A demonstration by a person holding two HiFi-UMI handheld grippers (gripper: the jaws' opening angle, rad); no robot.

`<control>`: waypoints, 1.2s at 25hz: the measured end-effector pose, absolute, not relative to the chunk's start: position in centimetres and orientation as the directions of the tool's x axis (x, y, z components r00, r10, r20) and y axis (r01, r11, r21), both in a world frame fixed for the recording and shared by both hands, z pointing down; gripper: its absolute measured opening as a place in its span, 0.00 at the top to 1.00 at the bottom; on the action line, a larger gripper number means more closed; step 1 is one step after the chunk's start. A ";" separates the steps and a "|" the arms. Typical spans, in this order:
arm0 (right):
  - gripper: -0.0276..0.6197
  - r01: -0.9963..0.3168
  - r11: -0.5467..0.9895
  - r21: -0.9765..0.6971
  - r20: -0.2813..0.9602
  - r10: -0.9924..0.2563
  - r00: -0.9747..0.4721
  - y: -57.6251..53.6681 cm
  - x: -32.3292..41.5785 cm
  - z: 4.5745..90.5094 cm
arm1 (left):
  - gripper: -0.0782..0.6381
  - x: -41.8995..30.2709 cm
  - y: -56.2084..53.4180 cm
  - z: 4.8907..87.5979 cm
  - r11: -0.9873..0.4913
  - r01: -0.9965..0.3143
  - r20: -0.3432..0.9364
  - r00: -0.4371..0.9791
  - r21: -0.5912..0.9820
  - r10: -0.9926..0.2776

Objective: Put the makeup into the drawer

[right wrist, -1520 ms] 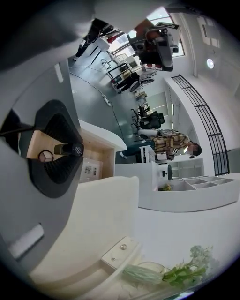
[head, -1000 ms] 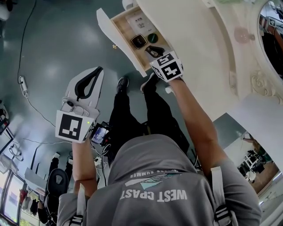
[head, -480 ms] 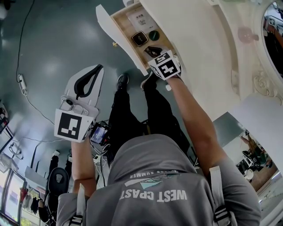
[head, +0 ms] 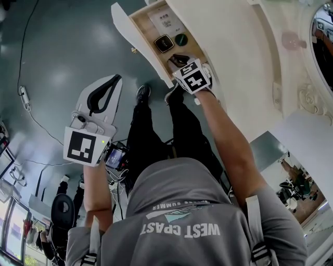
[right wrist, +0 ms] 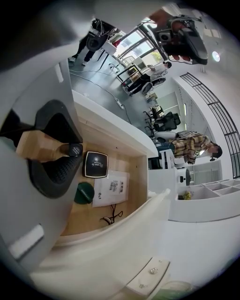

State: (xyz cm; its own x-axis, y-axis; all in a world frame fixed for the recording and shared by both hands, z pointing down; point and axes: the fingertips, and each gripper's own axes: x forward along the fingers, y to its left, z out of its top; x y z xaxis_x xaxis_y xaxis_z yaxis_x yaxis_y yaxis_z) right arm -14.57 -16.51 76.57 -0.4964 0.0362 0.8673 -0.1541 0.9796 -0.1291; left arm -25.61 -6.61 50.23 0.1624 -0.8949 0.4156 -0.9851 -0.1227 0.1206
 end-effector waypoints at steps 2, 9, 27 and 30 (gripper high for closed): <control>0.82 -0.147 0.981 -0.127 0.872 0.040 -0.488 -16.4 -14.5 76.8 | 0.89 -25.6 -6.8 50.2 -0.124 -0.985 0.410 0.164 0.122 -0.897; 0.82 -0.153 0.981 -0.120 0.884 0.036 -0.465 -16.3 -13.8 77.0 | 0.89 -25.6 -6.9 50.1 -0.130 -0.984 0.413 0.169 0.122 -0.895; 0.77 -0.204 0.973 -0.106 0.857 -0.015 -0.516 -16.5 -12.7 72.1 | 0.89 -24.5 -6.7 47.6 -0.182 -0.979 0.425 0.205 0.095 -0.882; 0.77 -0.223 0.969 -0.107 0.839 -0.033 -0.544 -16.7 -12.4 69.9 | 0.89 -24.2 -7.0 46.4 -0.195 -0.978 0.413 0.211 0.081 -0.886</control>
State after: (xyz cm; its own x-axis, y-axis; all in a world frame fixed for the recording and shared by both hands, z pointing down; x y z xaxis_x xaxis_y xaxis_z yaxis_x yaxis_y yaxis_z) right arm -12.41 -16.68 69.95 -0.5437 -0.0329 0.8386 -0.2233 0.9689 -0.1067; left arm -24.15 -6.98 46.36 0.2107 -0.8862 0.4126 -0.9775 -0.1945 0.0815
